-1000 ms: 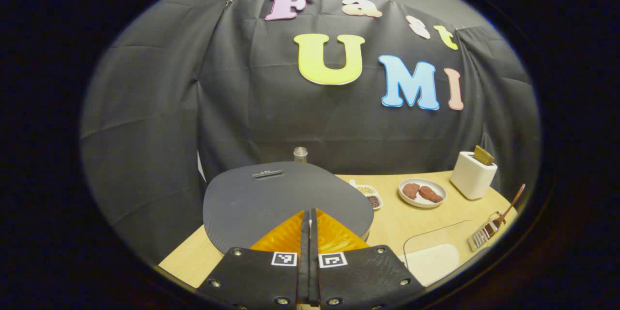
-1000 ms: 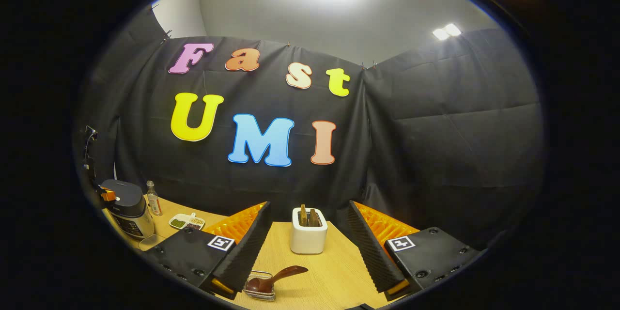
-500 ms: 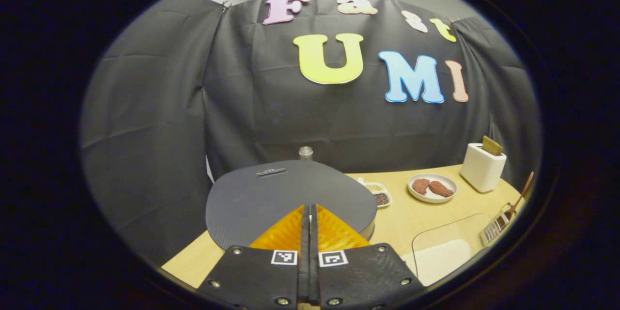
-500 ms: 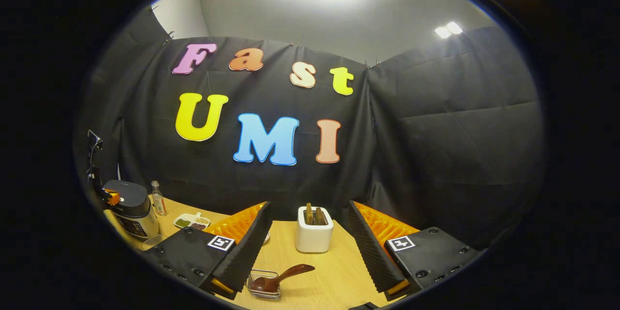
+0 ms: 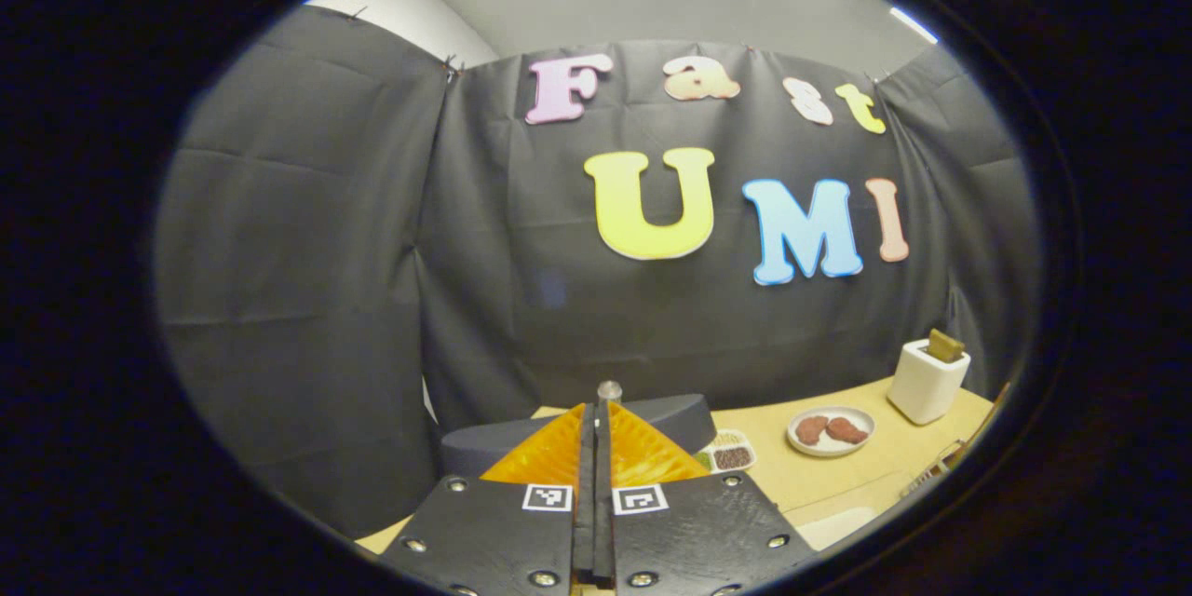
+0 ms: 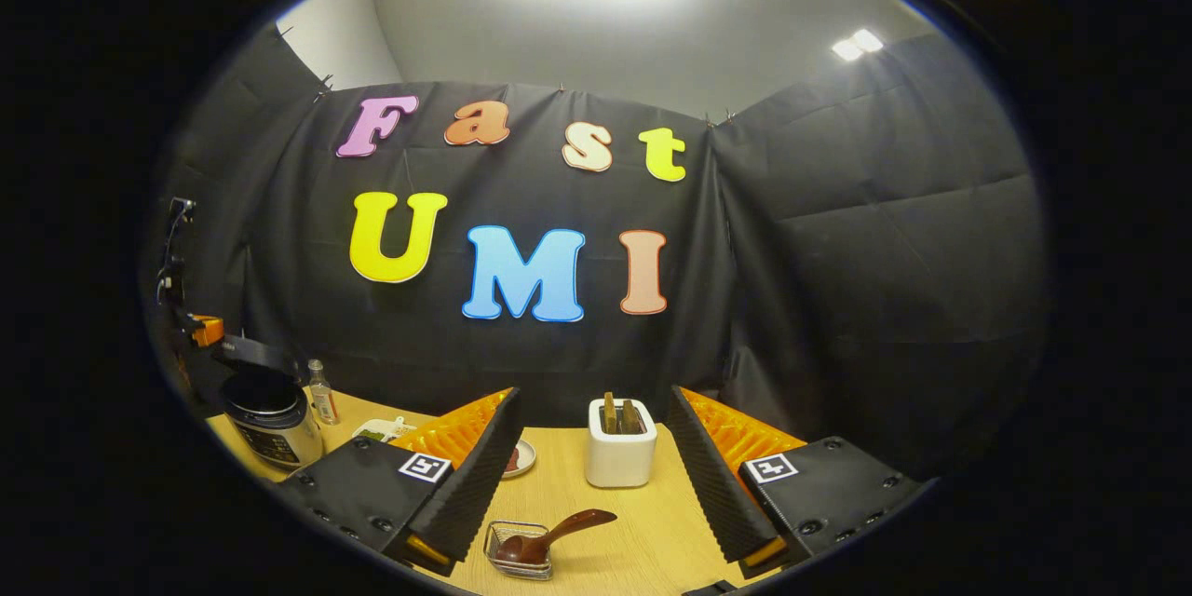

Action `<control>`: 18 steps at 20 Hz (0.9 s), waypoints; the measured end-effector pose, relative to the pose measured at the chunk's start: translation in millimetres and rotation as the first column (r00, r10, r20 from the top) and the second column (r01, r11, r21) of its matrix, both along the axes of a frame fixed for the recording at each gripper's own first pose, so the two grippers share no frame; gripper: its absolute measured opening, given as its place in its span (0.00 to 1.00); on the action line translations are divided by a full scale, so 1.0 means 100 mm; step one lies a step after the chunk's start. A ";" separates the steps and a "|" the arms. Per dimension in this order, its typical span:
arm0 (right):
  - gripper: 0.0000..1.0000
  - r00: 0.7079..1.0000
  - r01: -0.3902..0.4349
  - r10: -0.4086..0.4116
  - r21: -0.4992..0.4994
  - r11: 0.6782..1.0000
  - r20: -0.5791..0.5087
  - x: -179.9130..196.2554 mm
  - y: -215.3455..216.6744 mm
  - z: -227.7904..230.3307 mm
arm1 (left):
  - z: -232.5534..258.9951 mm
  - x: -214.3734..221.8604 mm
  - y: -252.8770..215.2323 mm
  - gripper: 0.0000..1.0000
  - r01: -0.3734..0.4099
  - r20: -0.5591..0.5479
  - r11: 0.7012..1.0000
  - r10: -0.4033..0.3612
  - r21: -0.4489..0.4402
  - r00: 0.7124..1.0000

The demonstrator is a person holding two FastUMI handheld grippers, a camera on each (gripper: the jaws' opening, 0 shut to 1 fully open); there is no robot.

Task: Close the left gripper, press the button to open the rice cooker; take a wooden spoon from the chopstick holder with the right hand, scoop a spoonful of rice and pour it into the rice cooker, then put the wooden spoon back into the chopstick holder.

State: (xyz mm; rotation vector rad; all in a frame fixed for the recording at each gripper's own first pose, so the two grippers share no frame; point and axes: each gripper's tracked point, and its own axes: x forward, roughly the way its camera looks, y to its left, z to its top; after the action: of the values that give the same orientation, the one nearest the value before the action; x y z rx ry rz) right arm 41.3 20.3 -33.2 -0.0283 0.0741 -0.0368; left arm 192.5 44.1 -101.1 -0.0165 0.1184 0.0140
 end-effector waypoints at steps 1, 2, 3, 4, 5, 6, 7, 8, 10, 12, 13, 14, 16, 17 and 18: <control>0.97 1.000 -0.006 0.006 0.005 1.000 0.000 0.01 0.00 -0.01 | 0.14 -0.07 0.03 0.01 -0.009 0.016 1.000 0.009 -0.010 1.000; 0.97 1.000 -0.013 0.013 0.011 1.000 -0.004 0.02 0.01 -0.04 | 0.25 -0.11 0.03 0.01 -0.010 0.034 1.000 0.011 -0.016 0.999; 0.99 1.000 -0.021 0.021 0.018 1.000 -0.009 0.04 0.02 -0.07 | 0.36 -0.19 0.03 0.00 -0.010 0.047 1.000 0.011 -0.017 0.999; 0.99 0.999 -0.030 0.030 0.025 0.999 -0.015 0.06 0.03 -0.11 | 0.44 -0.26 0.06 0.00 -0.016 0.066 1.000 0.017 -0.013 0.998; 0.99 0.999 -0.032 0.033 0.030 0.999 -0.023 0.08 0.03 -0.15 | 0.56 -0.33 0.07 0.12 -0.017 0.089 1.000 0.017 -0.007 0.996; 0.99 0.999 -0.035 0.036 0.035 0.999 -0.029 0.11 0.02 -0.19 | 0.67 -0.43 0.08 0.24 -0.015 0.113 1.000 0.015 0.001 0.993; 0.99 0.999 -0.038 0.039 0.042 0.998 -0.035 0.14 0.02 -0.23 | 0.78 -0.50 0.10 0.36 -0.019 0.135 1.000 0.018 0.009 0.991; 0.99 0.998 -0.042 0.044 0.051 0.998 -0.044 0.17 0.02 -0.29 | 0.86 -0.58 0.10 0.47 -0.021 0.150 1.000 0.018 0.015 0.988; 0.99 0.997 -0.043 0.047 0.064 0.997 -0.063 0.23 0.00 -0.42 | 1.00 -0.75 0.13 0.71 -0.030 0.167 0.999 0.027 0.013 0.986; 0.99 0.994 -0.039 0.046 0.082 0.996 -0.094 0.30 -0.03 -0.59 | 1.10 -0.90 0.14 0.74 -0.039 0.175 0.999 0.037 0.006 0.984; 0.99 0.992 -0.036 0.046 0.094 0.995 -0.114 0.33 -0.04 -0.68 | 1.14 -0.98 0.16 0.71 -0.045 0.177 0.999 0.043 0.009 0.983; 0.99 0.990 -0.035 0.050 0.112 0.993 -0.133 0.36 -0.04 -0.76 | 1.16 -1.05 0.19 0.71 -0.055 0.179 0.998 0.052 0.016 0.982; 0.99 0.984 -0.029 0.052 0.140 0.990 -0.168 0.42 -0.05 -0.94 | 1.22 -1.18 0.22 0.71 -0.072 0.181 0.997 0.065 0.032 0.981; 0.98 0.980 -0.027 0.056 0.152 0.988 -0.190 0.45 -0.06 -1.04 | 1.24 -1.24 0.24 0.71 -0.078 0.182 0.996 0.070 0.037 0.981; 0.98 0.975 -0.025 0.061 0.165 0.986 -0.213 0.48 -0.05 -1.14 | 1.25 -1.29 0.26 0.71 -0.087 0.181 0.995 0.079 0.038 0.980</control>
State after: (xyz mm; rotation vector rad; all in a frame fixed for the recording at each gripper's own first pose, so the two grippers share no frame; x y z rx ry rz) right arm 89.4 15.5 -147.4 0.1286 0.2957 0.0162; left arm 63.8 69.9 24.3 0.0228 -0.0633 0.0986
